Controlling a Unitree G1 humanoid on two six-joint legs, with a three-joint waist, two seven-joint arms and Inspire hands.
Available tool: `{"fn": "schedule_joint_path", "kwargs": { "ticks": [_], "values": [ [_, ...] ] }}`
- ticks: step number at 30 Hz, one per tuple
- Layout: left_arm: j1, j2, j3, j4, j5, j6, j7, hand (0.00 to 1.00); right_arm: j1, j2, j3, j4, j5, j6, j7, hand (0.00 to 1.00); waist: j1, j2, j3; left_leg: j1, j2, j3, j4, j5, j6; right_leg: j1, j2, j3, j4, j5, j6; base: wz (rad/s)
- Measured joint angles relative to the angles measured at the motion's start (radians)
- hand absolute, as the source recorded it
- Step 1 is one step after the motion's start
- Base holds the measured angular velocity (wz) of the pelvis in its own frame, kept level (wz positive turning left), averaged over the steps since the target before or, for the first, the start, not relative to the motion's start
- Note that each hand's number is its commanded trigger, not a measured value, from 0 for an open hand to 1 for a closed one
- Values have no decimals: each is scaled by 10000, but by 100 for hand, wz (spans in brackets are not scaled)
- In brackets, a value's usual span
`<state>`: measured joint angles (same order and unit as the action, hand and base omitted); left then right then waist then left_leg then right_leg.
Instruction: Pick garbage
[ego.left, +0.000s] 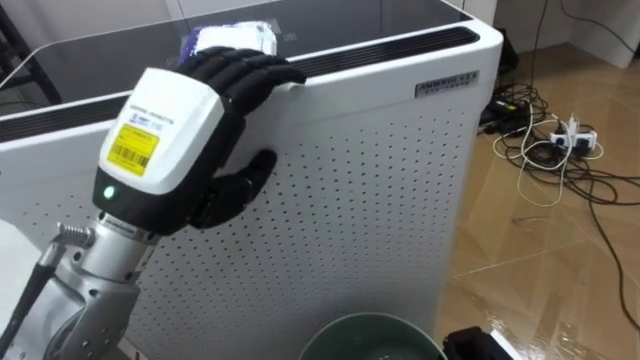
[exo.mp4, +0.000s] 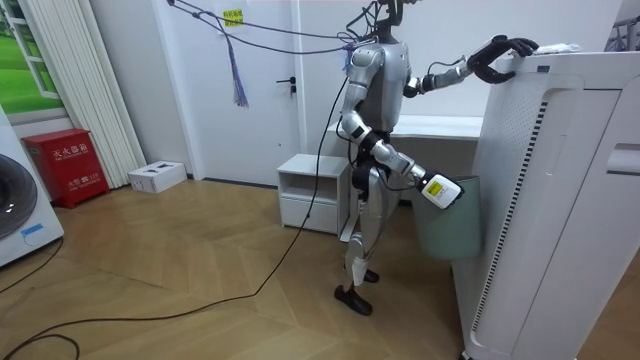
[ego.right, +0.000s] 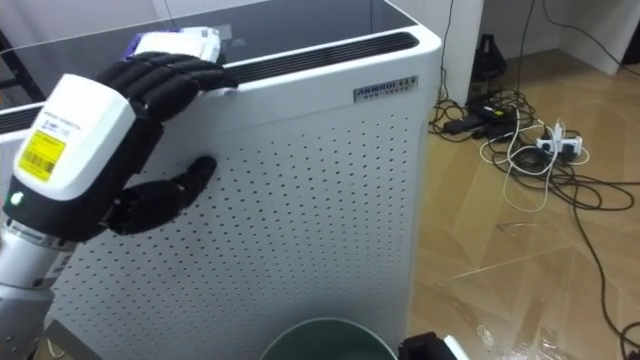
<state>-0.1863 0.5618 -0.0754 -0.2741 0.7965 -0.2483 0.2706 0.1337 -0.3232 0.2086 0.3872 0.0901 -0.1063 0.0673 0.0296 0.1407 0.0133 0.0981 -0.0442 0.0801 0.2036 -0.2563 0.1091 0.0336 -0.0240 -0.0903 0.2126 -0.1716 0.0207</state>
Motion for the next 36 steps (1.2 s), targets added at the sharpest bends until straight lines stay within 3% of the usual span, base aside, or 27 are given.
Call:
{"fn": "schedule_joint_path", "kwargs": {
  "ticks": [2, 7, 15, 21, 23, 27, 30, 36],
  "values": [
    [-175, -58, 21, 9, -6, 222, -48, 100, -2, 2, -30, -1, -1, 62, 52, 100, -11, 31, -23, 4, 5, 1, 7, 1, 0, 0, 1, 1, 62, -2, -2, 0],
    [-446, -48, 69, 202, -2, 350, -240, 100, -2, -52, -47, -1, 0, 246, 171, 100, -19, 57, -48, 38, 1, 26, 13, 11, 2, 13, -9, -5, 110, -1, -2, 0],
    [-483, -51, 383, 278, 37, 782, -261, 100, -2, -64, -47, 0, -1, 446, 187, 100, -3, -55, 14, 113, 3, 133, 7, 28, 0, -31, -10, 55, 290, -19, -21, -3],
    [-346, -53, 433, 201, 212, 947, -360, 100, -2, -62, -46, -1, -1, 479, 228, 100, 19, -117, -41, 14, 2, 133, 37, 48, 1, -170, -17, 32, 419, -21, -27, 0],
    [-93, -54, 422, 35, 223, 966, -492, 100, -3, -62, -45, -2, -1, 522, 226, 100, 31, -63, -115, 17, -2, 123, 39, 51, 3, -162, -26, 11, 413, -21, -27, 0],
    [-42, -61, 423, -115, 194, 1001, -582, 100, -10, -63, -46, -1, 0, 525, 208, 100, 27, -110, -102, 14, -24, 52, 78, 66, 12, -124, -69, -85, 411, -21, -27, 6],
    [-42, -59, 422, -76, -203, 997, -654, 100, -10, -63, -44, -2, 8, 525, 183, 100, 27, -111, -98, 24, -29, 42, 88, 70, 12, -118, -76, -93, 401, -21, -27, 0],
    [90, -48, 179, -282, -2399, 967, -1355, 100, -121, -53, -26, -84, 232, 524, 51, 100, 29, -126, -58, -65, -28, -35, 87, 99, 3, -161, -64, -86, 403, -14, -38, 3]
  ]
}}
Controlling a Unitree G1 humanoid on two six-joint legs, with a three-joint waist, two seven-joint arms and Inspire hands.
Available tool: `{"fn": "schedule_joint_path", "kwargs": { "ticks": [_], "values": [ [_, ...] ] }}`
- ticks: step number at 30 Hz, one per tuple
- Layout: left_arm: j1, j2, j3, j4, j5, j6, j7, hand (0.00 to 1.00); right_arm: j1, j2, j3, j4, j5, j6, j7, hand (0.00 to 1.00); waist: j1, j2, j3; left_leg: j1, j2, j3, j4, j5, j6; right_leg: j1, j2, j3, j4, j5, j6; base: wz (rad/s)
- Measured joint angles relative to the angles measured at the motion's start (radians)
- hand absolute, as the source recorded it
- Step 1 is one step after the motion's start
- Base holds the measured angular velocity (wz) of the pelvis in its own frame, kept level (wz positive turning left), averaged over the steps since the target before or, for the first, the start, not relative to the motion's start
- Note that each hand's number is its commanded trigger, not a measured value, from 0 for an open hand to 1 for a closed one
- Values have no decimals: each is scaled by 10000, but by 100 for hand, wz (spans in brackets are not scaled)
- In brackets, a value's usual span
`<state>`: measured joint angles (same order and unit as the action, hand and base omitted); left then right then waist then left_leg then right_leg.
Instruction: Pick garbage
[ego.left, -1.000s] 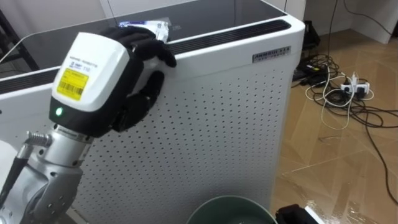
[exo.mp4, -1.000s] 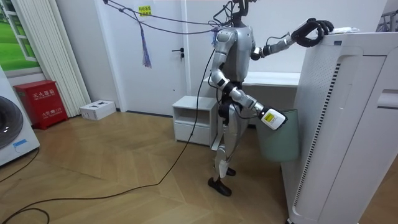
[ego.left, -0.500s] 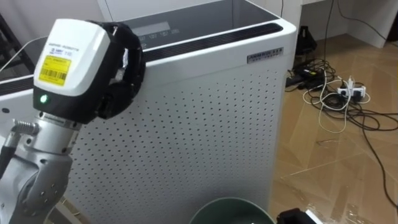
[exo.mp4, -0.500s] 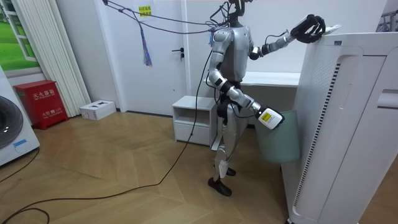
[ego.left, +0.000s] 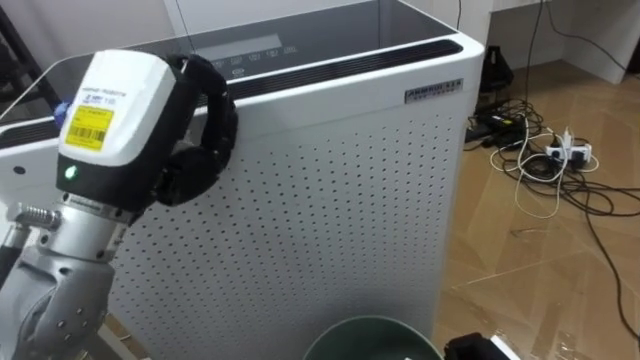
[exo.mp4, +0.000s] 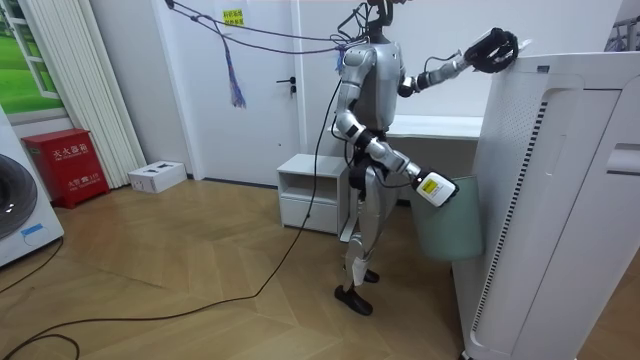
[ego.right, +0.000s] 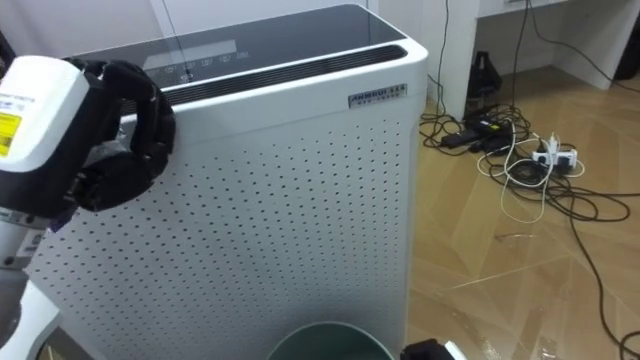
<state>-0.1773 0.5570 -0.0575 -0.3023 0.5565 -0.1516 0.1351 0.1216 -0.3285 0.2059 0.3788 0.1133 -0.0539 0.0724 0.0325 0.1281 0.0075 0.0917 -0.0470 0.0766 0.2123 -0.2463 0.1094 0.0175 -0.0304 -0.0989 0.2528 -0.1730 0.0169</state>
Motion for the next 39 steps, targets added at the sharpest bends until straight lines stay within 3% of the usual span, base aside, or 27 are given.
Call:
{"fn": "schedule_joint_path", "kwargs": {
  "ticks": [4, 8, 14, 16, 20, 24, 31, 35, 36, 37, 38, 39],
  "values": [
    [336, 8, -421, -526, -1348, -31, -638, 100, -181, 10, 101, 2, -2, -3, -95, 100, 0, 30, -8, -137, 2, -17, 11, 2, -3, -162, -6, -82, -12, 10, -15, 1],
    [397, 9, -793, -911, -1737, -261, -1103, 100, -406, -39, 371, 1, -3, -3, -388, 100, -1, 28, -7, -313, 0, -16, 79, 3, -3, -287, -17, -101, -65, 10, -15, 0],
    [399, 9, -824, -910, -1949, -285, -1612, 100, -410, -50, 395, 1, 46, -3, -474, 100, -23, 29, -3, -391, 0, -118, 80, 5, -6, -274, -19, -158, -163, 15, -21, 5],
    [396, 9, -831, -911, -3274, -275, -1855, 100, -406, -293, 531, -4, 77, -2, -693, 100, -2, 61, 20, -420, -3, -113, 76, 7, -9, -284, -26, -161, -173, 15, -20, 0],
    [383, 0, -1018, -916, -4816, -270, -2092, 100, -413, -375, 566, -106, 129, -2, -740, 100, -40, 65, 26, -447, -2, -98, 76, 7, -9, -293, -27, -153, -187, 15, -20, 1],
    [388, -48, -1655, -1023, -5325, -264, -2414, 100, -437, -339, 806, -86, 130, -3, -731, 100, -143, 46, 44, -448, -1, -108, 83, 6, -9, -293, -30, -166, -181, 15, -20, 0],
    [434, -625, -2822, -1043, -6531, -263, -3523, 100, -656, -118, 1322, -86, 175, -17, -625, 100, -362, -113, 149, -451, -1, -92, 97, 6, -9, -320, -33, -162, -122, 15, -20, 0],
    [597, -844, -3193, -1037, -7227, -269, -4001, 100, -670, -35, 1631, -86, 472, -17, -611, 100, -399, -233, 148, -469, 5, -57, 107, 7, -9, -354, -29, -153, -91, 15, -21, 0],
    [613, -850, -3209, -1035, -7227, -269, -4076, 90, -670, -18, 1661, -86, 474, -17, -607, 100, -410, -248, 148, -469, 6, -58, 110, 7, -9, -353, -29, -155, -91, 15, -20, 0],
    [619, -850, -3266, -1029, -7227, -269, -4174, 61, -669, 31, 1669, -86, 474, -17, -604, 100, -427, -260, 150, -470, 4, -58, 111, 6, -9, -352, -32, -158, -91, 15, -20, 0],
    [625, -864, -3305, -991, -7229, -269, -4304, 53, -670, 66, 1669, -84, 471, -17, -621, 100, -431, -259, 149, -472, 1, -47, 111, 6, -9, -352, -35, -151, -91, 15, -20, 0],
    [641, -871, -3317, -976, -7229, -267, -4344, 38, -670, 77, 1668, -84, 471, -17, -626, 100, -441, -259, 149, -476, 0, -43, 110, 6, -9, -353, -37, -151, -91, 15, -20, 0]
  ]
}}
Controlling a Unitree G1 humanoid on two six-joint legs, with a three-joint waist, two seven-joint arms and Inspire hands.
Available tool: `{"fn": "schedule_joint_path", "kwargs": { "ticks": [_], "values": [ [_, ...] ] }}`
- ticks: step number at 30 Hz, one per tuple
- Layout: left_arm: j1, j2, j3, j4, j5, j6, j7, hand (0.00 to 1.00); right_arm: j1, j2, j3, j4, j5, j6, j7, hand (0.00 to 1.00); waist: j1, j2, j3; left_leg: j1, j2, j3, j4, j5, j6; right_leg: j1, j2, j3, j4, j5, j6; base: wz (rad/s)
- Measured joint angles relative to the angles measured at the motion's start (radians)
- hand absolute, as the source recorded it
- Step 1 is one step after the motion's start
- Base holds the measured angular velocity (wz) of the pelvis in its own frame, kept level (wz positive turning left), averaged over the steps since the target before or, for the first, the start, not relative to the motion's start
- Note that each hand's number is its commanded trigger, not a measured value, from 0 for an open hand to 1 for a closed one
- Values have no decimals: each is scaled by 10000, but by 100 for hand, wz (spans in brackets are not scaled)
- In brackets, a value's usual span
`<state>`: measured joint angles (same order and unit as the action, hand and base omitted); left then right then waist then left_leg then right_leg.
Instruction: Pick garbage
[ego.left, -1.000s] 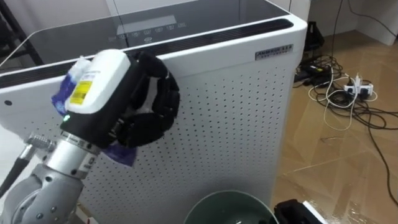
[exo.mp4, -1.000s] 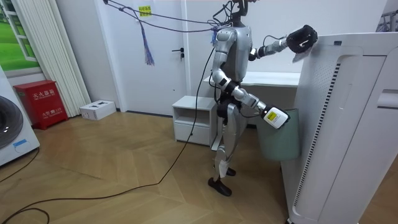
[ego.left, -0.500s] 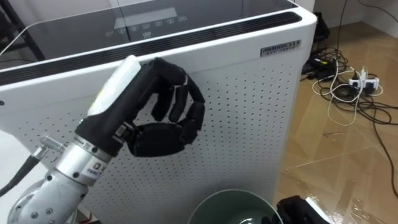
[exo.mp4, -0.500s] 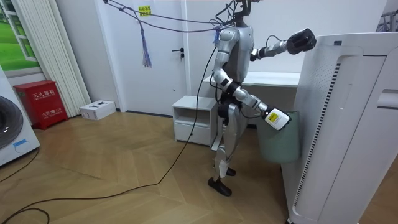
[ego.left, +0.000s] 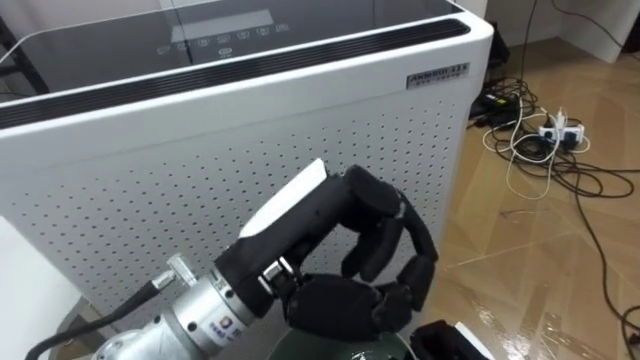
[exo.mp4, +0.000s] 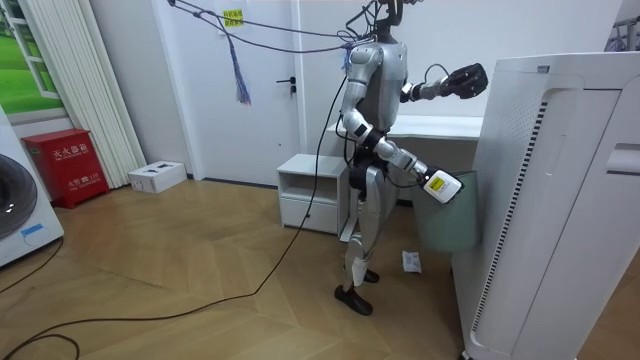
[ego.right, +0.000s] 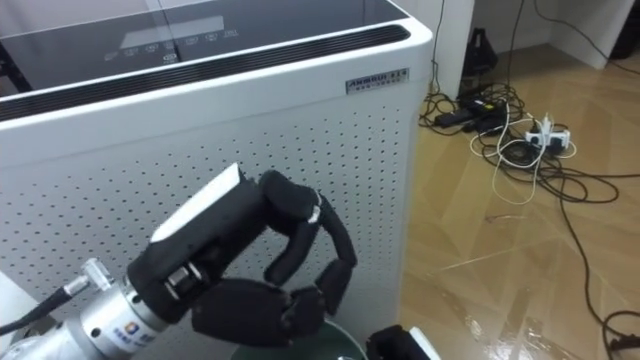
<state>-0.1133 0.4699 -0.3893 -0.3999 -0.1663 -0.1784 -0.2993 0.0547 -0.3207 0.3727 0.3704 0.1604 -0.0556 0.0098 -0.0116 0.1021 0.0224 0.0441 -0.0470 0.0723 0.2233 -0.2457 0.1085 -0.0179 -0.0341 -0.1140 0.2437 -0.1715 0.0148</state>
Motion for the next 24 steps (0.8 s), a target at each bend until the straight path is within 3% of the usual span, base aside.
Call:
{"fn": "schedule_joint_path", "kwargs": {
  "ticks": [1, 5, 11, 18, 20, 24],
  "values": [
    [86, -24, 3, 4, 0, 1, -75, 0, 1, 9, -1, 1, -18, 0, 8, 100, -29, -2, -3, -1, 0, 21, -1, 0, 0, -8, -1, 7, 1, 0, 0, 0],
    [286, -86, 46, 23, -332, 220, -610, 0, 1, -58, -42, 0, -6, 1, 16, 100, -29, 22, -21, -4, 3, 39, 3, 0, 0, -14, 2, 11, -1, 0, 0, -1],
    [1048, -88, 938, 63, -407, 459, -1464, 0, 7, -244, -629, -156, -11, 3, 70, 100, -105, 101, -90, -123, -9, -221, 82, 1, -1, -1, -33, -253, -30, 0, 0, 12],
    [1484, -115, 1009, 663, -665, 704, -1491, 0, 17, -301, -659, -136, 188, 3, -437, 100, -80, 85, -95, -174, -24, -602, 128, 74, -77, 103, -55, -548, -41, 0, -1, 16],
    [1818, -327, 1425, 1216, -572, 707, -1434, 0, 80, -251, -726, 16, 356, 3, -508, 100, -41, 39, -101, -142, -3, -625, 111, 106, -116, 149, -46, -667, -58, 2, -7, 7],
    [2462, -427, 2136, 2235, -517, 708, -968, 0, 484, -211, -921, 197, 536, -5, -796, 100, 41, -150, -82, -69, 19, -649, 89, 138, -165, 232, -48, -833, -63, -8, -46, 5]
  ]
}}
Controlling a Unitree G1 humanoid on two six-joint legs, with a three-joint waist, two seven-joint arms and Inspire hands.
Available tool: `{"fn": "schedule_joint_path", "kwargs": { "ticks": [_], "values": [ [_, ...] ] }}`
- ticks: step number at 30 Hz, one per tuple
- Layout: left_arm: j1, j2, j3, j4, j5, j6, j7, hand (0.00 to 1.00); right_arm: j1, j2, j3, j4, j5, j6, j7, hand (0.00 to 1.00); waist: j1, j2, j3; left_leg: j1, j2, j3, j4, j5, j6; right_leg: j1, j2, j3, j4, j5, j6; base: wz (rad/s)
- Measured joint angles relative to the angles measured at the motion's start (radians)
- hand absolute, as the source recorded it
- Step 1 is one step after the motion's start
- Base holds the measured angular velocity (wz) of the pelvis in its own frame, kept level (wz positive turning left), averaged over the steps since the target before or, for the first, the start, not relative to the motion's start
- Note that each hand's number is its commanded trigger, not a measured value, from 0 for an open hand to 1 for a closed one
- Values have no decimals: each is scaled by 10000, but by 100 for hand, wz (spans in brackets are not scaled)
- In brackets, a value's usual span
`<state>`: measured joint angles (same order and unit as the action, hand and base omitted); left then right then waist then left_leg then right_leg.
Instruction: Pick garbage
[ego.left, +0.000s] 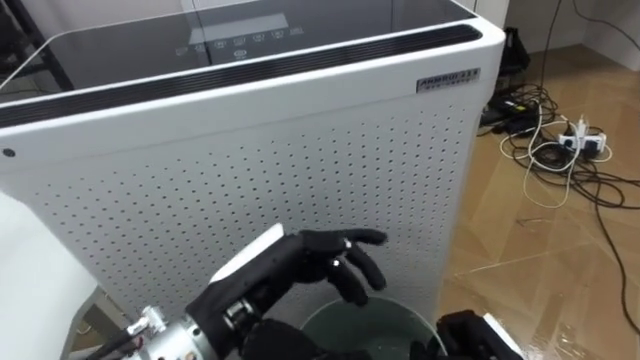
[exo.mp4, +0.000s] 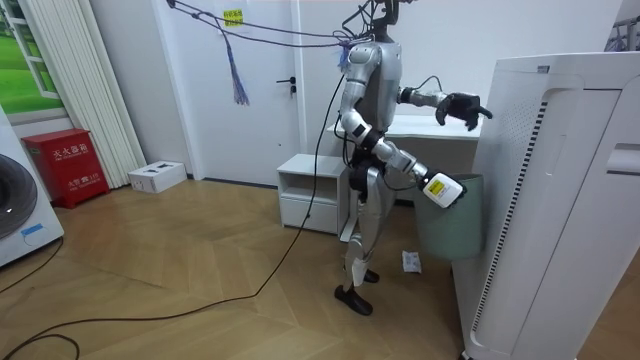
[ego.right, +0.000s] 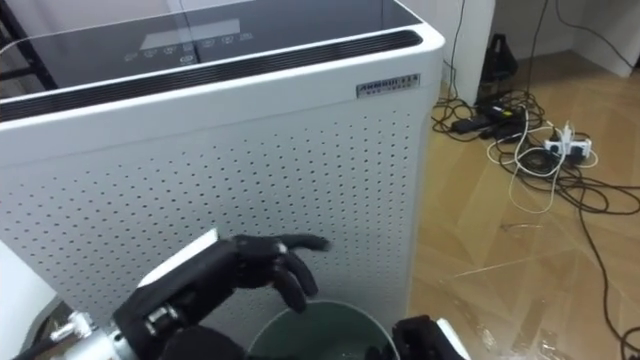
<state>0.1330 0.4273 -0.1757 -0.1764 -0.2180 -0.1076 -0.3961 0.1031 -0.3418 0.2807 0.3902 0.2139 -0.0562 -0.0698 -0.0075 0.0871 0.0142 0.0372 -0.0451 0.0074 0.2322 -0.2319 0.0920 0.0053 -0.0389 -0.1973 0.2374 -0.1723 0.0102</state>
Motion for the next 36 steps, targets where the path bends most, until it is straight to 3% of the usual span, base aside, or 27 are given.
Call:
{"fn": "schedule_joint_path", "kwargs": {
  "ticks": [1, 3, 5, 7, 10, 14, 20, 26, 28, 31, 36],
  "values": [
    [296, -132, 246, 275, 401, 4, 192, 0, 131, 73, -11, 207, -19, 0, -16, 100, 97, -79, -85, 14, -3, 40, -25, 5, -8, -10, 0, 12, -2, -45, -88, -4],
    [754, -354, 481, 816, 895, -7, 438, 0, 368, 132, -32, 582, -15, -3, -35, 100, 170, -261, -76, 71, 6, 37, -52, 12, -19, 61, 4, -23, -30, -50, -108, 4],
    [1392, -581, 560, 1690, 1748, 194, 874, 0, 551, 254, -43, 1465, 7, 4, -67, 100, 204, -431, -128, 114, 6, 11, -87, 11, -21, 212, 7, -122, -165, -38, -121, 12],
    [1543, -666, 508, 2367, 2244, 331, 1045, 0, 588, 277, -133, 2062, 31, 3, -200, 100, 227, -466, -111, 106, -9, -4, -97, 13, -16, 203, -26, -219, -175, -26, -107, 10],
    [1546, -1013, 602, 3805, 2741, 347, 1621, 0, 660, 320, -405, 2980, -15, 2, -209, 100, 247, -450, -109, 154, -10, -11, -158, 12, -14, 272, -23, -277, -182, -26, -105, 0],
    [1437, -1458, 558, 4893, 2961, 325, 2028, 0, 753, 368, -464, 3982, -216, 1, -179, 100, 239, -414, -100, 202, -7, -55, -198, 13, -16, 318, -9, -251, -189, -29, -106, 1],
    [1363, -1522, 549, 6900, 3339, 262, 2266, 0, 828, 480, -876, 4840, -208, -22, -93, 100, 123, -438, -83, 296, 9, 32, -323, 24, -32, 340, 76, -219, -217, -40, -113, -4],
    [1195, -1770, 704, 9726, 3398, 261, 2658, 0, 772, 968, -1577, 5979, 87, -308, 37, 100, 100, -568, -80, 458, 13, 70, -523, 26, -34, 485, 96, -226, -349, -40, -113, -1],
    [1216, -1880, 990, 10060, 3395, 258, 2827, 0, 682, 1133, -1771, 6394, 227, -367, 67, 100, 106, -688, -42, 441, 13, 70, -543, 28, -36, 469, 102, -237, -380, -40, -113, 0],
    [1191, -2061, 1306, 10717, 3356, 215, 3124, 0, 477, 1341, -1964, 7137, 551, -391, 168, 100, 112, -874, -131, 463, 15, 65, -582, 29, -36, 503, 126, -231, -515, -34, -104, 0],
    [1132, -2211, 1610, 11506, 3302, 243, 3666, 0, 478, 1419, -2057, 7590, 999, -429, 189, 100, 112, -979, -117, 533, -2, 59, -611, 30, -35, 565, 131, -97, -588, -33, -101, 0]
  ]
}}
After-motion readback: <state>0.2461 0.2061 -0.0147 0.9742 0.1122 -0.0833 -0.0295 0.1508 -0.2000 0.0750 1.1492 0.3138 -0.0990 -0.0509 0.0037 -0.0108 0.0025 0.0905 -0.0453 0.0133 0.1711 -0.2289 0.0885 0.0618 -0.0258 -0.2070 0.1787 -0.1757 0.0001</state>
